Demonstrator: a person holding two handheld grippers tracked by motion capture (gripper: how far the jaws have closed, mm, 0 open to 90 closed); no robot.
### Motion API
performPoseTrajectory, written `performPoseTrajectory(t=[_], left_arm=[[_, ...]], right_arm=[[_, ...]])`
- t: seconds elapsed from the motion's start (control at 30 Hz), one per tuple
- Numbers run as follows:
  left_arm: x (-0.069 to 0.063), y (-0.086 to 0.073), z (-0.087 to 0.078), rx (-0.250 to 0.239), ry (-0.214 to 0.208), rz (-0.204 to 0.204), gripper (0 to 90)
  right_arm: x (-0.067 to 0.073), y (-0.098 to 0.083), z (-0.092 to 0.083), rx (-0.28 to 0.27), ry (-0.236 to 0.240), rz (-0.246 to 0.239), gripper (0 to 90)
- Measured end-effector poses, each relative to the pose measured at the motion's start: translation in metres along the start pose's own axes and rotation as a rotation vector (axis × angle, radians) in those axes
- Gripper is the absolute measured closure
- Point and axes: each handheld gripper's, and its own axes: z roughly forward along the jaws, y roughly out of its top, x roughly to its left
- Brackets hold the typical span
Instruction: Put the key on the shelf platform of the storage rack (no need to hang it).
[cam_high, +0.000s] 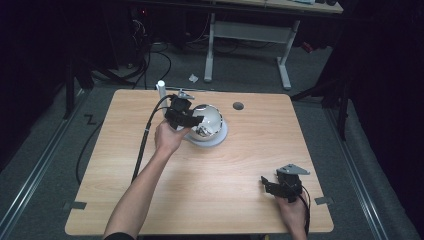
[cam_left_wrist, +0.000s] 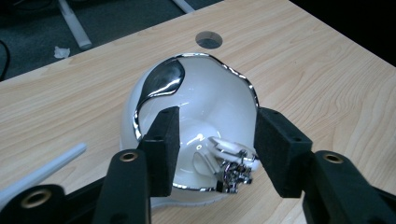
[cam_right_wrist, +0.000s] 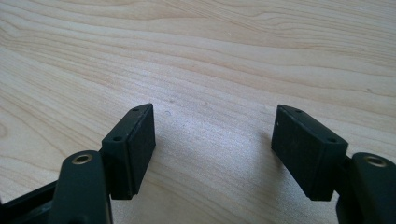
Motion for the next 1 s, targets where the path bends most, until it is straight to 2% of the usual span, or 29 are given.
performPoseTrajectory(t=[0.1,0.33,0.37,0.4,0.43,0.5,0.57,0.6,0.7,0.87,0.9,1.0], left_arm=[[0.004,0.000,-0.009,-0.022,-0.003,-0.016,47.1],[0.011,-0.002,-0.028,-0.045,0.005,0.004,43.6],[0.019,-0.003,-0.037,0.057,0.021,0.102,43.6],[0.023,-0.003,-0.041,0.081,0.016,0.131,43.3],[0.022,-0.004,-0.041,0.059,0.010,0.113,43.1],[0.016,-0.007,-0.038,-0.039,0.007,0.015,42.6],[0.017,-0.009,-0.042,-0.059,0.003,0.009,41.9],[0.017,-0.009,-0.045,-0.077,-0.001,-0.007,41.9],[0.019,-0.010,-0.052,-0.067,-0.006,0.007,41.9],[0.020,-0.010,-0.063,-0.095,-0.011,-0.025,41.6],[0.022,-0.010,-0.067,-0.070,-0.003,-0.003,41.5],[0.023,-0.011,-0.073,-0.075,-0.003,0.002,40.4]], right_arm=[[0.000,0.000,0.000,0.000,0.000,0.000,30.8],[0.000,0.000,0.000,0.000,0.000,0.000,30.8],[0.000,0.000,0.000,0.000,0.000,0.000,30.8],[0.000,0.000,0.000,0.000,0.000,0.000,30.7],[0.000,0.000,0.000,0.001,0.000,0.002,30.7],[0.000,0.000,0.000,0.000,0.000,0.000,30.7],[0.000,0.000,0.000,0.000,0.000,0.000,30.7],[0.000,0.000,0.000,0.000,0.000,0.000,30.7],[0.000,0.000,0.000,0.000,0.000,0.000,30.7],[0.000,0.000,0.000,0.000,0.000,0.000,30.7],[0.000,0.000,0.000,0.000,0.000,0.001,30.7],[0.000,0.000,0.000,0.000,0.000,0.000,30.7]])
